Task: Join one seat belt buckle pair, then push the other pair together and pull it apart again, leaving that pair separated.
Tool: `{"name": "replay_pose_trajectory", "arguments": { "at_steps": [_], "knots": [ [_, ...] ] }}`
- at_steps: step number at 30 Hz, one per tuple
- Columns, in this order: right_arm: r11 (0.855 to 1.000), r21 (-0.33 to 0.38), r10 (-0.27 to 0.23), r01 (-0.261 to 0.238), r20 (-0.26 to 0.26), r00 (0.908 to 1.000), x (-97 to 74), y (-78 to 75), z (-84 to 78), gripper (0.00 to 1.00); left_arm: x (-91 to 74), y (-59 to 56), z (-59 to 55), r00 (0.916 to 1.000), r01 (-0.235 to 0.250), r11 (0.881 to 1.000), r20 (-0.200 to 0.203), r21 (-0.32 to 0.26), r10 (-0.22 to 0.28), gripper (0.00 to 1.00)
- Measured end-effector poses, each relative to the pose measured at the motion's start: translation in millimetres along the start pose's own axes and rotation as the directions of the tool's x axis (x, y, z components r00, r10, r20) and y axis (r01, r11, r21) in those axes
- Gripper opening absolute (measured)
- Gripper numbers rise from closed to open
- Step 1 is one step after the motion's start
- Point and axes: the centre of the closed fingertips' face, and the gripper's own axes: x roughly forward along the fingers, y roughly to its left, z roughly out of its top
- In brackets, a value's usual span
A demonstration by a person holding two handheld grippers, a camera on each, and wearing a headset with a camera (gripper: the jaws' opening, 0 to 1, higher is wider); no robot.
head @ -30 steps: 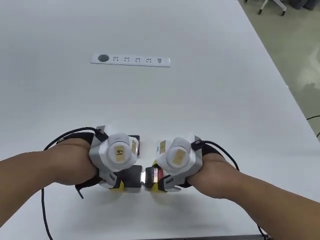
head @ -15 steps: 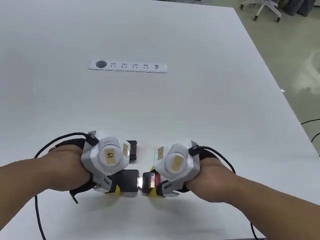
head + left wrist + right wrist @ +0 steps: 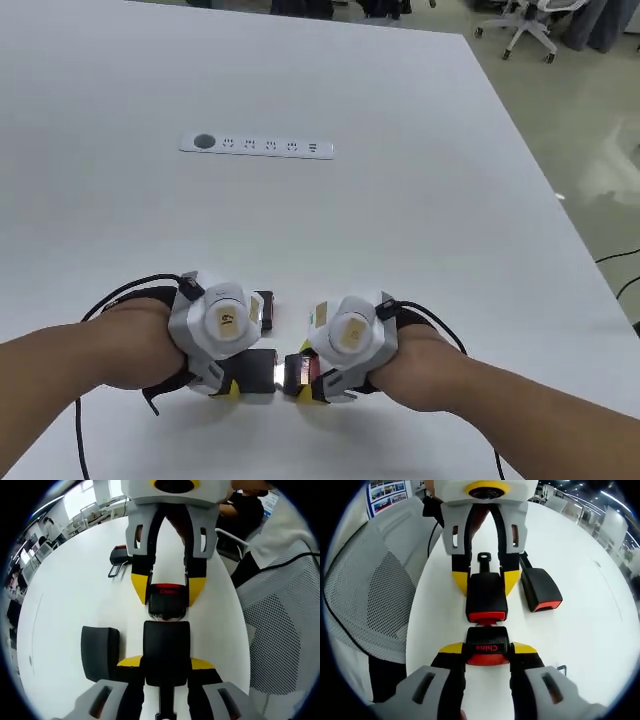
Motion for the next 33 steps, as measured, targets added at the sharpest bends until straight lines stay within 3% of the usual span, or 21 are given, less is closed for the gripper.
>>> {"name": "replay_pose_trajectory", "arguments": {
  "at_steps": [6, 7, 10, 12, 13, 17, 22, 28, 31, 33],
  "knots": [
    [0.999, -0.032, 0.011, -0.011, -0.017, 0.9998, 1.1, 1.9, -0.9, 0.33, -0.4, -0.3, -0.3, 0.9999, -0.011, 1.000, -0.002, -0.007, 0.011, 0.35],
    [1.000, -0.030, 0.007, -0.008, -0.015, 0.9999, 0.5, 2.1, -0.3, 0.33, -0.8, -0.1, -0.6, 0.9999, -0.010, 1.000, 0.002, -0.019, 0.010, 0.38],
    [1.000, -0.010, -0.006, 0.006, 0.002, 1.0000, -1.3, 2.0, 2.1, 0.33, -1.6, -0.3, -3.6, 0.9996, -0.029, 0.997, -0.006, -0.069, 0.029, 0.56],
    [1.000, 0.013, -0.008, 0.008, 0.008, 0.9999, -4.6, 4.8, 2.8, 0.34, -5.0, -0.9, -3.5, 0.9994, -0.034, 0.997, -0.001, -0.076, 0.034, 0.59],
    [1.000, 0.010, -0.010, 0.010, 0.012, 0.9999, -6.7, 6.4, 2.9, 0.35, -8.0, -3.5, 2.9, 0.9988, -0.023, 0.995, 0.042, -0.099, 0.027, 0.59],
    [1.000, 0.000, -0.016, 0.016, 0.029, 0.9995, -16.6, 9.8, 9.1, 0.36, -19.7, -1.4, 9.2, 0.9966, -0.032, 0.995, 0.072, -0.095, 0.039, 0.58],
    [0.999, -0.017, -0.028, 0.028, 0.035, 0.9990, -33.8, 5.6, 11.5, 0.34, -38.9, 12.2, 19.5, 0.9904, -0.064, 0.992, 0.115, -0.110, 0.077, 0.57],
    [0.997, -0.028, -0.066, 0.067, 0.039, 0.9971, -51.1, -21.8, 5.8, 0.33, -53.8, 37.8, 25.8, 0.9829, -0.094, 0.987, 0.146, -0.128, 0.112, 0.57],
    [0.997, -0.021, -0.080, 0.080, 0.018, 0.9966, -56.9, -35.9, -5.8, 0.31, -56.0, 56.6, 23.1, 0.9757, -0.132, 0.978, 0.154, -0.159, 0.156, 0.59],
    [0.996, -0.019, -0.091, 0.091, 0.007, 0.9959, -62.5, -43.6, -12.7, 0.30, -58.0, 63.4, 25.4, 0.9719, -0.129, 0.976, 0.173, -0.173, 0.159, 0.58]
  ]
}}
